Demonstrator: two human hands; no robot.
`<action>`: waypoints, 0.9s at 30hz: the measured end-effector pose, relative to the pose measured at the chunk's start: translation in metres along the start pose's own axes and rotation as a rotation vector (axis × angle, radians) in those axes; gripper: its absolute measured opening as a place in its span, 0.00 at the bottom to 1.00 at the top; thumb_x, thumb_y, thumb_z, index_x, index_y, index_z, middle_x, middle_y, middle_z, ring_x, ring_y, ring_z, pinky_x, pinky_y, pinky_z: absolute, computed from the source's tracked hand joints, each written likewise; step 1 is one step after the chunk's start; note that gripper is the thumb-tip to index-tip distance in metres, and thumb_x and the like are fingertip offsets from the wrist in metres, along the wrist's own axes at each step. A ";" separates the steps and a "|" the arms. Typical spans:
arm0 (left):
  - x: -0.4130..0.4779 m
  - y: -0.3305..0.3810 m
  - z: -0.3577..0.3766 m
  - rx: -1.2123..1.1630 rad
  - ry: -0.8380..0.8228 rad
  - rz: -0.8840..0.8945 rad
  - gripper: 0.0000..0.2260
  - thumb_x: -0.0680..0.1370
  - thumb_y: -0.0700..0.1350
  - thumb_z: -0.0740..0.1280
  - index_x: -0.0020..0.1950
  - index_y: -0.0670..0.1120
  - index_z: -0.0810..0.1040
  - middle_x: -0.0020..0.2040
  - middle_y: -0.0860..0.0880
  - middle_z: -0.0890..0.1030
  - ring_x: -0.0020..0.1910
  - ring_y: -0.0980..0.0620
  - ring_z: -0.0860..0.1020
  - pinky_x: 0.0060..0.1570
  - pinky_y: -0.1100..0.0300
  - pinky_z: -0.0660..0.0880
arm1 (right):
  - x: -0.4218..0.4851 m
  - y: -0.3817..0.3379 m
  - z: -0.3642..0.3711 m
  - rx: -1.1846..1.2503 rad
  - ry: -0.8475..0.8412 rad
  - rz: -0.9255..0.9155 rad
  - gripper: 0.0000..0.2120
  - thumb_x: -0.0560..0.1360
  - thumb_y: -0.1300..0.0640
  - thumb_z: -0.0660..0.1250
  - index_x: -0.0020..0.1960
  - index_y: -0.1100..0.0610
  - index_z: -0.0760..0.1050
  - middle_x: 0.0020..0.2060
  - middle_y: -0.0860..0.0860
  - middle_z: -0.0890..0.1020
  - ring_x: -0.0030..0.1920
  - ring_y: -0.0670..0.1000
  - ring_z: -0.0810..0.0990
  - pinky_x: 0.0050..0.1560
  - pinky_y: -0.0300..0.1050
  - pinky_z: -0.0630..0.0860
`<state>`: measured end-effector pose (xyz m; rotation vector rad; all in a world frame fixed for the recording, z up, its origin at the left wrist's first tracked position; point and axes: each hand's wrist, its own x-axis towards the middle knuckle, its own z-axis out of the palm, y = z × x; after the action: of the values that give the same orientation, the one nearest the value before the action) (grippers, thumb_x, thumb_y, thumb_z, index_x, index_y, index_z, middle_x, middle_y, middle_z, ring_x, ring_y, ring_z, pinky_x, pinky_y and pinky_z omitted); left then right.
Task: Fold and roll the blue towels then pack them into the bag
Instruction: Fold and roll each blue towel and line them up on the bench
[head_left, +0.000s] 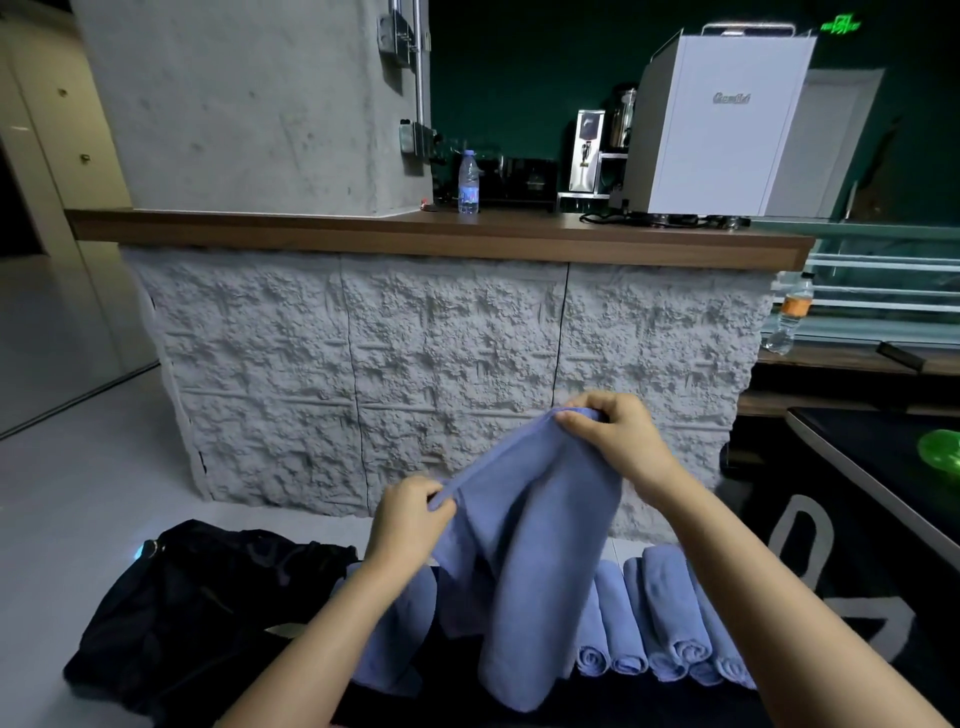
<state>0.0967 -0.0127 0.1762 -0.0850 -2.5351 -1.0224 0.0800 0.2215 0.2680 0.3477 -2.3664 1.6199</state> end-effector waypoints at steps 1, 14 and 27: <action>0.001 -0.006 -0.003 -0.018 0.006 -0.010 0.20 0.70 0.36 0.66 0.23 0.48 0.59 0.25 0.44 0.67 0.23 0.55 0.59 0.27 0.59 0.57 | 0.000 0.007 -0.006 0.022 0.031 0.046 0.05 0.73 0.61 0.70 0.39 0.57 0.79 0.33 0.51 0.79 0.36 0.46 0.75 0.40 0.41 0.72; 0.021 0.048 -0.039 -0.903 -0.426 -0.355 0.18 0.75 0.50 0.70 0.54 0.36 0.80 0.51 0.39 0.83 0.53 0.42 0.81 0.59 0.50 0.75 | -0.027 0.023 0.028 -0.267 -0.020 -0.364 0.06 0.70 0.47 0.68 0.44 0.44 0.72 0.45 0.43 0.77 0.48 0.46 0.75 0.50 0.42 0.71; 0.013 0.049 -0.058 -0.876 -0.509 -0.222 0.15 0.73 0.53 0.66 0.49 0.43 0.83 0.53 0.37 0.81 0.53 0.41 0.78 0.56 0.47 0.69 | -0.037 -0.015 0.083 0.042 0.025 -0.306 0.08 0.74 0.62 0.69 0.44 0.49 0.79 0.36 0.39 0.83 0.39 0.38 0.80 0.44 0.33 0.74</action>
<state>0.1148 -0.0174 0.2502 -0.3474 -2.3044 -2.3876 0.1143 0.1406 0.2395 0.6581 -2.1372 1.5203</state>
